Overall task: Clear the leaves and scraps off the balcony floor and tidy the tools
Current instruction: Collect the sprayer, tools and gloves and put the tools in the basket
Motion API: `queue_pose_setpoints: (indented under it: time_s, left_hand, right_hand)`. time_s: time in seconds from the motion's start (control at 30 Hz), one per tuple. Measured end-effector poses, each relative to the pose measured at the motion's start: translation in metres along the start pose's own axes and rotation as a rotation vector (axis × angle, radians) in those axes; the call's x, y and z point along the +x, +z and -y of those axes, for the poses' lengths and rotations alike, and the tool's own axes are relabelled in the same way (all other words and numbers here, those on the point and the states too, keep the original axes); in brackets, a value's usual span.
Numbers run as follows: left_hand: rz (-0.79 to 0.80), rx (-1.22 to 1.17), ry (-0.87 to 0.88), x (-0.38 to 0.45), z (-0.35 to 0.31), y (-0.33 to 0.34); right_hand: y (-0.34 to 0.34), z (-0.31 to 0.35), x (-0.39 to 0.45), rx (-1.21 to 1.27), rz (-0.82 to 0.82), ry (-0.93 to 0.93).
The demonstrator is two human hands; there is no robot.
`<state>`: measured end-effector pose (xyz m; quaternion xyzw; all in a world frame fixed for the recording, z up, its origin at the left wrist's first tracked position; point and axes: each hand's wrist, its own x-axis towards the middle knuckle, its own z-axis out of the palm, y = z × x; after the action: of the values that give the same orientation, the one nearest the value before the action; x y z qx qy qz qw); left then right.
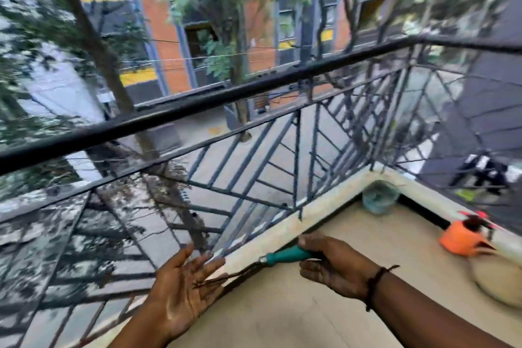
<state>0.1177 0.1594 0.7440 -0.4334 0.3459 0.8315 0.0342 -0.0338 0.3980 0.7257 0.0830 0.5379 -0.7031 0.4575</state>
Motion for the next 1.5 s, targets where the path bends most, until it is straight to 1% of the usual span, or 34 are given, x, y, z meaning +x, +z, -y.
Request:
queue_pose_setpoints:
  time_s: [0.13,0.3,0.5,0.67,0.77,0.9,0.97,1.03,1.13,1.2,1.3,1.37,1.5]
  left_hand:
    - [0.072,0.024,-0.078,0.059,-0.013,0.030]
    - [0.142,0.065,-0.210,0.133,-0.038,0.063]
    - [0.223,0.244,-0.297,0.196,-0.091,0.122]
    - [0.293,0.329,-0.281,0.241,-0.117,0.199]
    - [0.337,0.354,-0.304,0.265,-0.110,0.253]
    - [0.353,0.402,-0.306,0.291,-0.086,0.331]
    - [0.363,0.442,-0.316,0.302,-0.075,0.371]
    - [0.335,0.480,-0.322,0.318,-0.066,0.406]
    - [0.314,0.450,-0.337,0.341,-0.062,0.455]
    - [0.268,0.395,-0.332,0.361,-0.059,0.482]
    - [0.196,0.309,-0.326,0.384,-0.057,0.519]
    - [0.138,0.273,-0.317,0.405,-0.055,0.542]
    - [0.119,0.294,-0.291,0.453,-0.058,0.593]
  right_hand:
    - [-0.026,0.017,0.018,0.072,-0.105,-0.065]
    - [-0.042,0.043,0.047,0.114,-0.249,-0.126]
    - [-0.061,0.073,0.072,0.285,-0.412,-0.195]
    - [-0.091,0.091,0.073,0.436,-0.549,-0.316]
    - [-0.127,0.106,0.069,0.488,-0.610,-0.367]
    - [-0.191,0.130,0.070,0.510,-0.660,-0.394]
    - [-0.227,0.147,0.073,0.503,-0.668,-0.386]
    - [-0.260,0.166,0.078,0.456,-0.671,-0.338]
    - [-0.305,0.204,0.087,0.351,-0.623,-0.220]
    - [-0.333,0.234,0.095,0.259,-0.590,-0.136]
    - [-0.362,0.273,0.112,0.166,-0.526,-0.040]
    - [-0.377,0.293,0.131,0.147,-0.512,-0.008]
    - [-0.400,0.324,0.182,0.173,-0.519,0.043]
